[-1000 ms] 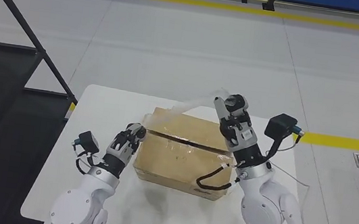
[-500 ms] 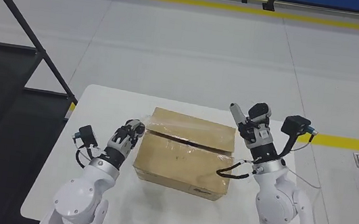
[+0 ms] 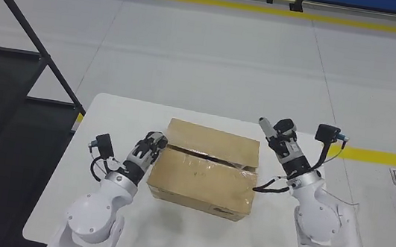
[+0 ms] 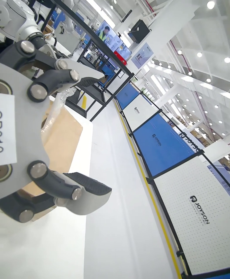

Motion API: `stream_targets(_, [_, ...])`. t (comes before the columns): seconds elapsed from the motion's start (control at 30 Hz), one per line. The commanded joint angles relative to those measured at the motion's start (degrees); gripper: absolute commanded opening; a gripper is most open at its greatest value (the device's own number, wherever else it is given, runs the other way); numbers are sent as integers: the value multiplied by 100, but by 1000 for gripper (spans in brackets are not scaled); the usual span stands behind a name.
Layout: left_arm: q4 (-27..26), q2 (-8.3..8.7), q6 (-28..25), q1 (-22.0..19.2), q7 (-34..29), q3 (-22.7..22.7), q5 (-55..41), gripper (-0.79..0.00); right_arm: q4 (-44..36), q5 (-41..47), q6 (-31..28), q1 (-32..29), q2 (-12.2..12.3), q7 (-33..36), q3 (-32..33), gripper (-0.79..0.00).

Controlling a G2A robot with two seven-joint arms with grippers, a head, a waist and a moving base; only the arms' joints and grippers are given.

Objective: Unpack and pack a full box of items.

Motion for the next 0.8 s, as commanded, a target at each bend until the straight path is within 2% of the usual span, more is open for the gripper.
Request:
stream_targets(0.0, [-128, 1, 67, -184, -75, 142, 141, -785, 90, 212, -63, 35, 11, 145, 47, 0])
stream_targets(0.13, [-315, -2, 288, -643, -341, 489, 450, -785, 268, 668, -236, 63, 53, 583, 201, 0])
stream_targets(0.27, [-335, -29, 531, -1177, -517, 834, 622, -785, 486, 1436, -632, 114, 143, 1702, 436, 0])
stream_targets(0.43, [-376, -81, 786, -1711, -544, 1187, 739, -785, 786, 2090, -1210, 33, 262, 2382, 857, 0])
stream_targets(0.77, [-610, -183, 1119, -2283, -524, 1465, 440, -785, 858, 2191, -1261, 20, 283, 2480, 921, 0])
